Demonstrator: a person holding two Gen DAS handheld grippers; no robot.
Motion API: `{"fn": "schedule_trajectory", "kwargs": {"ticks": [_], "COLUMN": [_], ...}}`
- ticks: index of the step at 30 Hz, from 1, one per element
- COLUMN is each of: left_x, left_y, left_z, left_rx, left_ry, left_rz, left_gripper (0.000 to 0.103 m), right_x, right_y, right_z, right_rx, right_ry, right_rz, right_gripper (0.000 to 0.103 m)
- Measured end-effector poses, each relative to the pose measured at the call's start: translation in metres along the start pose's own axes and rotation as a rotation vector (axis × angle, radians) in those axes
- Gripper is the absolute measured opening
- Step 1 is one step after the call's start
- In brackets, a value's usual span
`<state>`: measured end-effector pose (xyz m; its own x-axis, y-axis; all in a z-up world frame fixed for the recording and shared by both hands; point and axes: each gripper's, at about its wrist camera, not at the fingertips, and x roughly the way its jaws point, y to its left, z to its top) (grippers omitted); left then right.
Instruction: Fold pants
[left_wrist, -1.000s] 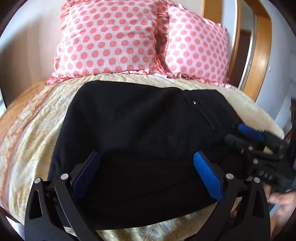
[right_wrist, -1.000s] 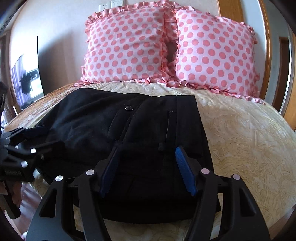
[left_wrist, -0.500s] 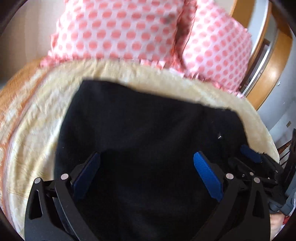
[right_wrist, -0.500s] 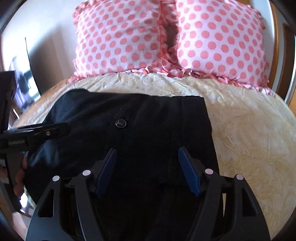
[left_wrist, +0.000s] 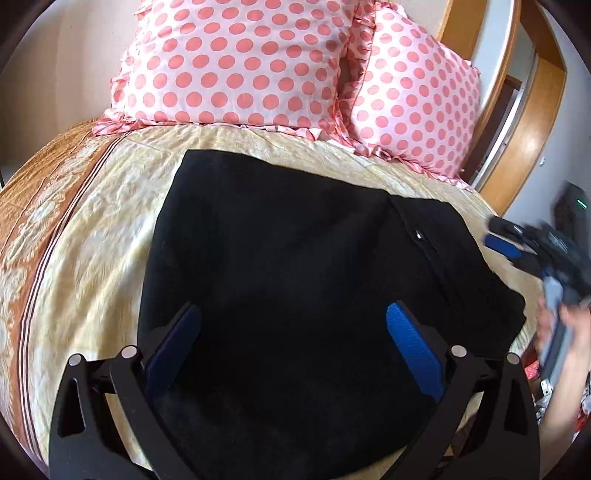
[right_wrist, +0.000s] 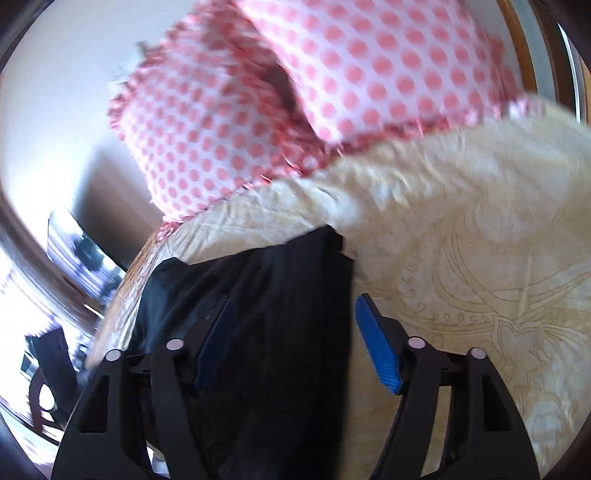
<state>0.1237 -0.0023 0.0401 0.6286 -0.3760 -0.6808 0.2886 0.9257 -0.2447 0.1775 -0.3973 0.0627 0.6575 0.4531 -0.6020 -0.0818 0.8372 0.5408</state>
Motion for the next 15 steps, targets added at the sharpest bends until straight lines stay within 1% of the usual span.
{"fn": "schedule_trajectory", "kwargs": {"ticks": [3, 4, 6, 7, 11, 15], "left_x": [-0.003, -0.003, -0.003, -0.003, -0.002, -0.001], "left_y": [-0.002, -0.002, -0.002, -0.002, -0.002, -0.003], "left_z": [-0.006, -0.007, -0.008, -0.008, -0.008, -0.009], "left_rx": [0.02, 0.025, 0.031, 0.033, 0.044, 0.061], "left_ry": [0.0, 0.002, 0.005, 0.004, 0.003, 0.0], "left_rz": [-0.006, -0.007, -0.008, -0.009, -0.008, 0.005], "left_gripper": [0.101, 0.101, 0.101, 0.101, 0.101, 0.101], "right_x": [0.02, 0.027, 0.034, 0.035, 0.04, 0.043], "right_y": [-0.008, -0.01, -0.009, -0.01, -0.016, -0.014], "right_z": [0.006, 0.007, 0.008, 0.008, 0.006, 0.007], "right_rx": [0.045, 0.055, 0.047, 0.046, 0.068, 0.043], "right_ry": [0.081, 0.1, 0.106, 0.106, 0.123, 0.129], "right_rz": [0.052, 0.043, -0.016, -0.027, -0.032, -0.029], "right_gripper": [0.06, 0.059, 0.059, 0.059, 0.06, 0.059]}}
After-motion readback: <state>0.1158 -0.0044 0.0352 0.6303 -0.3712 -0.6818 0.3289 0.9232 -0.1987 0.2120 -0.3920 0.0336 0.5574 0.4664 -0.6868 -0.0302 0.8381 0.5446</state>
